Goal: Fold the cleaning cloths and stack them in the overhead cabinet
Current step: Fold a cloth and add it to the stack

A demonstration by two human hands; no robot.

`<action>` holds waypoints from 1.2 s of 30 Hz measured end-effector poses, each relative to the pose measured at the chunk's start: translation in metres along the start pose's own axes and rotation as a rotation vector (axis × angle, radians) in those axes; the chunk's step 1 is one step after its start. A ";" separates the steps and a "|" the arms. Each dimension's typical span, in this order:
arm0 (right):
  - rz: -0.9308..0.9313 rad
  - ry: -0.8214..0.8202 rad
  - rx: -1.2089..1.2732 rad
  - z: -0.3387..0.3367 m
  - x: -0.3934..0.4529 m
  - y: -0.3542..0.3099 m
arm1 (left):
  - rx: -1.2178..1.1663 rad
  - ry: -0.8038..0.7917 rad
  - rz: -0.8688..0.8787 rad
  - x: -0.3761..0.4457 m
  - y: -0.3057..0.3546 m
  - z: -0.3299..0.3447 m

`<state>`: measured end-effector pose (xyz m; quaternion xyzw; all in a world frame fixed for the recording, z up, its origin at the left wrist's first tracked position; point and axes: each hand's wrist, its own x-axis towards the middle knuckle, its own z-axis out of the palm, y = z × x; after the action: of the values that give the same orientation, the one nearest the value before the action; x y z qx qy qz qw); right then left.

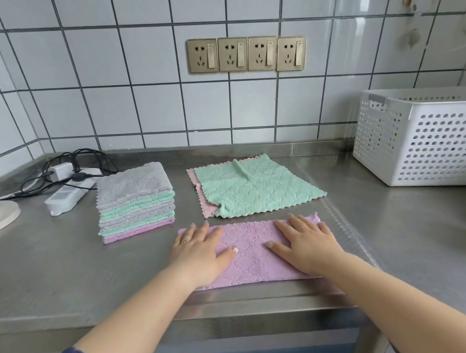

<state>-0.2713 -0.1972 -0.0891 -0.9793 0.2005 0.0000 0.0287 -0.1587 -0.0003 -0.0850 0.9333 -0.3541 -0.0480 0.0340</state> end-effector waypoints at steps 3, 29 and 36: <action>0.026 0.000 0.002 -0.001 0.001 0.012 | -0.023 -0.008 -0.031 -0.002 -0.003 -0.001; 0.224 0.245 0.385 -0.036 -0.058 0.088 | 0.143 0.094 0.506 -0.052 0.161 0.010; 0.166 0.274 0.564 -0.040 -0.064 0.087 | -0.361 0.239 0.500 -0.048 0.148 0.003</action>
<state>-0.3646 -0.2546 -0.0531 -0.9040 0.2737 -0.1848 0.2713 -0.2922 -0.0786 -0.0705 0.7954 -0.5517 0.0097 0.2507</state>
